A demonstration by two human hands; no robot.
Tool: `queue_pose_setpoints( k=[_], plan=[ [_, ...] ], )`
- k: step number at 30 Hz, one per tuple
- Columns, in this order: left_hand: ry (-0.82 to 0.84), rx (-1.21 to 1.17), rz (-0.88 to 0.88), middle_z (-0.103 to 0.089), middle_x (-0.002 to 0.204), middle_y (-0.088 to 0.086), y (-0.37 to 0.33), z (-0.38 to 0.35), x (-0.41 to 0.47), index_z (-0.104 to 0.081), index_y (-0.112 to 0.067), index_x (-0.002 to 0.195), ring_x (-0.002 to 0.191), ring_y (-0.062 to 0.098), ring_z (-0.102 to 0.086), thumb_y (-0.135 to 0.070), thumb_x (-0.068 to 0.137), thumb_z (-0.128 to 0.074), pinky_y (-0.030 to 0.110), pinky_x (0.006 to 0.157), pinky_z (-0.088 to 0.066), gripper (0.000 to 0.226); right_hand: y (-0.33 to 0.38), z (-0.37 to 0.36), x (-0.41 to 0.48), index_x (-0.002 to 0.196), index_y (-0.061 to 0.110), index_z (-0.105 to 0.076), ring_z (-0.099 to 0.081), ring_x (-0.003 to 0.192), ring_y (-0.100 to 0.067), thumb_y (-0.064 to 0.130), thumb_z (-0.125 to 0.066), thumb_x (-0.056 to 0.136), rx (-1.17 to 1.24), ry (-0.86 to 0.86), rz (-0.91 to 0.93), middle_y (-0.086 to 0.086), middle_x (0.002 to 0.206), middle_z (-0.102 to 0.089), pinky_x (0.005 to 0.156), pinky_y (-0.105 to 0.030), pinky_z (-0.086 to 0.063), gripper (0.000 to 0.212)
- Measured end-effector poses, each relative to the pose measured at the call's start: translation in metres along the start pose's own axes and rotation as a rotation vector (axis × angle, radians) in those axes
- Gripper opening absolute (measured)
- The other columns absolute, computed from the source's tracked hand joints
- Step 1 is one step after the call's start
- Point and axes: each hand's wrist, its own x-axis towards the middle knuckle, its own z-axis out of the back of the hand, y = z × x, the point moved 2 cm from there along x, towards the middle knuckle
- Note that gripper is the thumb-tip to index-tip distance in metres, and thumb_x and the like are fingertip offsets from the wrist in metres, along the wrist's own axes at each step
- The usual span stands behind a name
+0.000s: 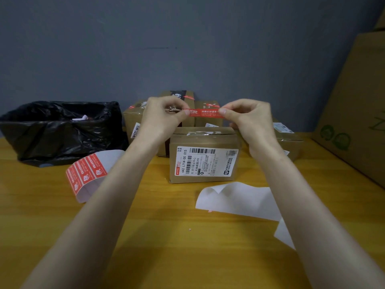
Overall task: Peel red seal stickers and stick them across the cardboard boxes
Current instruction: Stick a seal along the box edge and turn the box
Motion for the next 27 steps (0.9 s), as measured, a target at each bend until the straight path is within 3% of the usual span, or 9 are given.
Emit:
queue_pose_setpoints(
  k=[5,11,13,16,20,24,27],
  plan=[
    [0.005,-0.02,0.046,-0.062,0.078,-0.013,0.002,-0.002,-0.001,-0.067,-0.026,0.078,0.08,0.001,-0.055,-0.019,0.085,-0.067,0.023,0.076,-0.048,0.009,-0.002,0.001,0.0,0.07,0.023,-0.069,-0.064,0.07,-0.007,0.017,-0.075,0.077,0.017,-0.001,-0.03,0.005,0.078,-0.07,0.067,-0.022,-0.054,0.011],
    [-0.013,0.004,0.109,-0.068,0.082,-0.004,0.005,-0.01,0.006,-0.069,-0.02,0.078,0.088,0.014,-0.064,-0.017,0.083,-0.069,0.029,0.081,-0.051,0.006,-0.007,-0.004,0.007,0.064,0.023,-0.066,-0.063,0.064,-0.011,0.011,-0.077,0.075,0.005,-0.039,-0.076,-0.002,0.07,-0.069,0.079,-0.038,-0.057,0.019],
    [-0.006,0.05,0.107,-0.069,0.082,0.0,0.004,-0.011,0.011,-0.069,-0.02,0.076,0.088,0.017,-0.065,-0.017,0.083,-0.07,0.034,0.084,-0.053,0.008,-0.01,-0.006,0.011,0.076,0.027,-0.062,-0.066,0.073,-0.013,0.012,-0.079,0.072,-0.014,-0.056,-0.073,-0.004,0.08,-0.07,0.08,-0.04,-0.057,0.024],
    [-0.009,0.143,0.106,-0.069,0.087,0.003,0.006,-0.009,0.015,-0.069,-0.021,0.075,0.094,0.017,-0.063,-0.017,0.082,-0.071,0.035,0.087,-0.052,0.008,-0.017,-0.005,0.017,0.101,0.029,-0.048,-0.067,0.09,-0.021,0.018,-0.084,0.065,-0.025,-0.028,-0.185,-0.008,0.101,-0.068,0.082,-0.04,-0.055,0.052],
    [-0.002,0.167,0.109,-0.067,0.079,-0.001,0.014,-0.01,0.015,-0.066,-0.025,0.07,0.089,0.015,-0.063,-0.017,0.08,-0.073,0.037,0.085,-0.054,0.015,-0.019,-0.004,0.015,0.078,0.02,-0.064,-0.065,0.093,-0.018,0.021,-0.078,0.074,-0.07,0.033,-0.219,-0.005,0.094,-0.069,0.071,-0.027,-0.053,0.014],
    [-0.014,0.165,0.094,-0.067,0.086,0.0,0.014,-0.01,0.017,-0.07,-0.02,0.081,0.093,0.014,-0.061,-0.019,0.08,-0.072,0.038,0.085,-0.054,0.003,-0.014,-0.005,0.013,0.072,0.022,-0.068,-0.063,0.092,-0.015,0.023,-0.072,0.08,-0.086,0.076,-0.208,0.0,0.089,-0.069,0.073,-0.028,-0.054,0.009],
    [-0.01,0.185,0.084,-0.064,0.081,-0.003,0.014,-0.01,0.019,-0.068,-0.019,0.093,0.088,0.011,-0.057,-0.022,0.078,-0.073,0.036,0.085,-0.052,0.016,-0.007,-0.002,0.014,0.076,0.017,-0.068,-0.061,0.081,-0.01,0.019,-0.069,0.083,-0.07,0.106,-0.211,0.003,0.081,-0.067,0.075,-0.03,-0.054,0.007]
  ],
)
